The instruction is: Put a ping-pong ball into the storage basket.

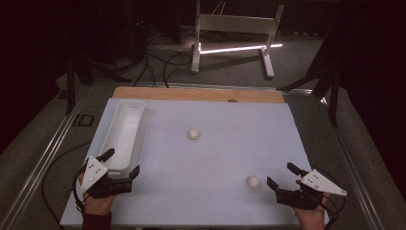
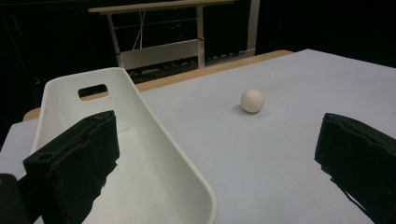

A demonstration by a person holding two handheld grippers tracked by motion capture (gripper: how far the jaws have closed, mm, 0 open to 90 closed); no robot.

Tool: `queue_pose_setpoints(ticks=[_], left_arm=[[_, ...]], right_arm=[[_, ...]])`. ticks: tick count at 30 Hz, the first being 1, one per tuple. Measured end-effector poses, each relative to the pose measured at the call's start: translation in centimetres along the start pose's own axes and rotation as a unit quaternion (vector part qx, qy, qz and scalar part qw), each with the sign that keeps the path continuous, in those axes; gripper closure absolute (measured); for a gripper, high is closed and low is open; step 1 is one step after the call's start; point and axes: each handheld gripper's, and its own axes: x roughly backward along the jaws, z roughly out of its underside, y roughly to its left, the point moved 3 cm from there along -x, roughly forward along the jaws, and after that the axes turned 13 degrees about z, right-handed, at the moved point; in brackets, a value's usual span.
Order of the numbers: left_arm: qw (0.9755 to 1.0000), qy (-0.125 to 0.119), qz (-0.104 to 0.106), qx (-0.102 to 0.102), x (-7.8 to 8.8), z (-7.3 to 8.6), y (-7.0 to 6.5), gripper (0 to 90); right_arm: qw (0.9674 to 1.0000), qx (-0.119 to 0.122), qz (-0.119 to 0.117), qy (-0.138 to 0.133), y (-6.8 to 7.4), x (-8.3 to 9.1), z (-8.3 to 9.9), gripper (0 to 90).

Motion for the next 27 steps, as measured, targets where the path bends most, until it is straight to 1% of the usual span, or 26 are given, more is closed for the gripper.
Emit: queue_pose_setpoints(ticks=[2,6,13,19,27], left_arm=[[1.0,-0.003,-0.004,0.001,0.0,0.0,0.05,1.0],[1.0,-0.002,-0.002,0.001,-0.04,0.0,-0.06,1.1],[1.0,0.003,0.0,-0.002,-0.28,0.07,-0.39,1.0],[0.9998,0.013,0.003,-0.017,-0.82,0.08,-0.88,1.1],[0.9999,0.004,-0.002,-0.012,-0.48,0.0,-0.8,1.0]], right_arm=[[1.0,-0.003,0.001,0.0,-0.07,0.01,-0.01,8.2],[1.0,-0.007,0.003,0.006,-0.08,-0.06,-0.03,7.7],[0.9999,-0.001,-0.002,0.015,-0.04,-0.34,-0.46,7.3],[0.9999,-0.003,0.0,0.013,-0.09,-0.5,-0.43,7.3],[0.9997,0.004,-0.004,0.024,0.49,-0.9,-0.4,7.3]])
